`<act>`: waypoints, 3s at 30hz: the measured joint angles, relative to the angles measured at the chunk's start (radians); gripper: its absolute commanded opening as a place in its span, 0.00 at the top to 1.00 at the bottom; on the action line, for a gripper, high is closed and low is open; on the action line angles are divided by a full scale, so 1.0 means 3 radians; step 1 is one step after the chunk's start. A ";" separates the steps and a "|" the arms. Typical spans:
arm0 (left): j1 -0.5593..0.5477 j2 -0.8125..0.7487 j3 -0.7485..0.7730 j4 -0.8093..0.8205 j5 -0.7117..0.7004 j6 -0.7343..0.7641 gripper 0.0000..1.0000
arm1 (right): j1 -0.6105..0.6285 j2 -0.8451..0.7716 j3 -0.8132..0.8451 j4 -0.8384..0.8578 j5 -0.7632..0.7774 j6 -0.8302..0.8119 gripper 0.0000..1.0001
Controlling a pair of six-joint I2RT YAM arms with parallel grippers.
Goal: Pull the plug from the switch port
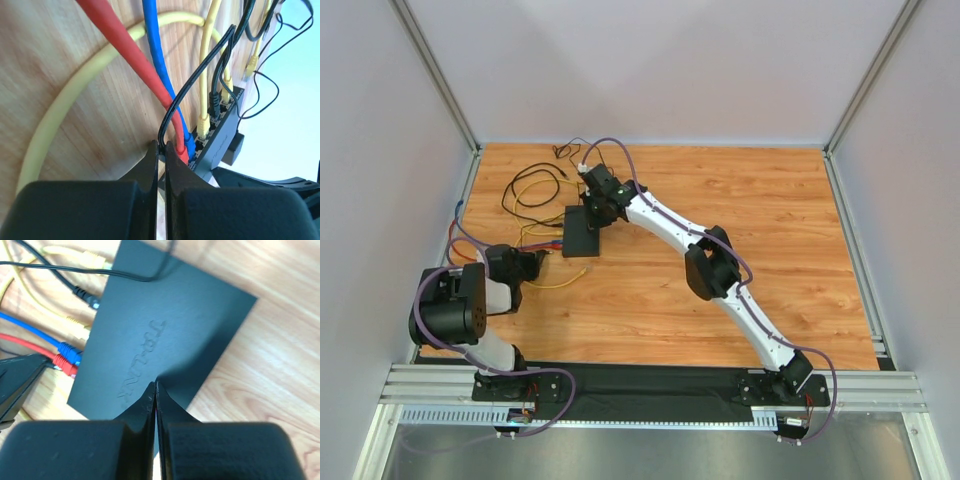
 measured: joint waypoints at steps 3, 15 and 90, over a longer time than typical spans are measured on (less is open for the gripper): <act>0.0017 -0.0013 -0.0031 0.0051 -0.0045 0.0024 1.00 | -0.0027 0.0000 0.0003 -0.0001 0.0008 0.0000 1.00; -0.0201 -0.1191 0.0371 -0.0968 -0.0090 0.0632 1.00 | -0.0052 -0.0074 -0.0158 0.0137 -0.0109 -0.0042 0.89; -0.0332 -0.1363 0.0684 -0.1972 0.0380 0.1640 0.45 | -0.0214 -0.1322 -0.1996 0.1413 -0.0315 -0.0762 0.21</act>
